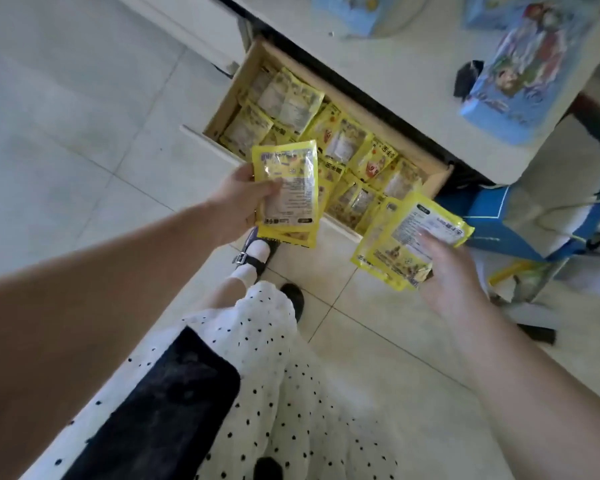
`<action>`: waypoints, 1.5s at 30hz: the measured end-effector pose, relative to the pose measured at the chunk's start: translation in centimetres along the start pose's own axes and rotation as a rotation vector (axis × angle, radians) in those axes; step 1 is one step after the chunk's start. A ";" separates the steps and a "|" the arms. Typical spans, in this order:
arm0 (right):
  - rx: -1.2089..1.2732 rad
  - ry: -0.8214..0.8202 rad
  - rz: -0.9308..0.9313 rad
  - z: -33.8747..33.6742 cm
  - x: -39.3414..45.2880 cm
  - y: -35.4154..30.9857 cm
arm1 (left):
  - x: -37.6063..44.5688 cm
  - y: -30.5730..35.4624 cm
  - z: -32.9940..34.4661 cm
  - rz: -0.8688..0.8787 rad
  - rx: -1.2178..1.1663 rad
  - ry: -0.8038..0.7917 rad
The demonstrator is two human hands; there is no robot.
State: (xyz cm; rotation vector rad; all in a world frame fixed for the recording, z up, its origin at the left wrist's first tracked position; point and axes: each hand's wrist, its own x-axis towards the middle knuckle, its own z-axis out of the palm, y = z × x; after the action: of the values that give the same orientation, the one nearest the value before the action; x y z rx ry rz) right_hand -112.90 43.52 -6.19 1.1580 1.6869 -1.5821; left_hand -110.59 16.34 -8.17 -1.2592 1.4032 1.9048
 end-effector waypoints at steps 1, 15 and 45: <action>0.007 0.013 -0.001 -0.2 1.3 0.3 | 1.6 0.1 0.8 0.006 0.032 -0.011; 0.195 0.091 0.102 5.4 19.1 6.3 | 22.1 -3.1 6.9 -0.005 0.502 -0.100; -0.814 0.019 -0.325 3.4 25.4 7.9 | 26.1 -5.1 9.6 0.615 2.004 0.036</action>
State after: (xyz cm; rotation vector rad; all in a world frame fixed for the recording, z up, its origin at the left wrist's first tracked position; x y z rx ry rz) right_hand -118.80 45.28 -32.30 0.4959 2.2874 -0.8534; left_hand -122.92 23.11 -32.72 0.2126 2.5023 -0.0674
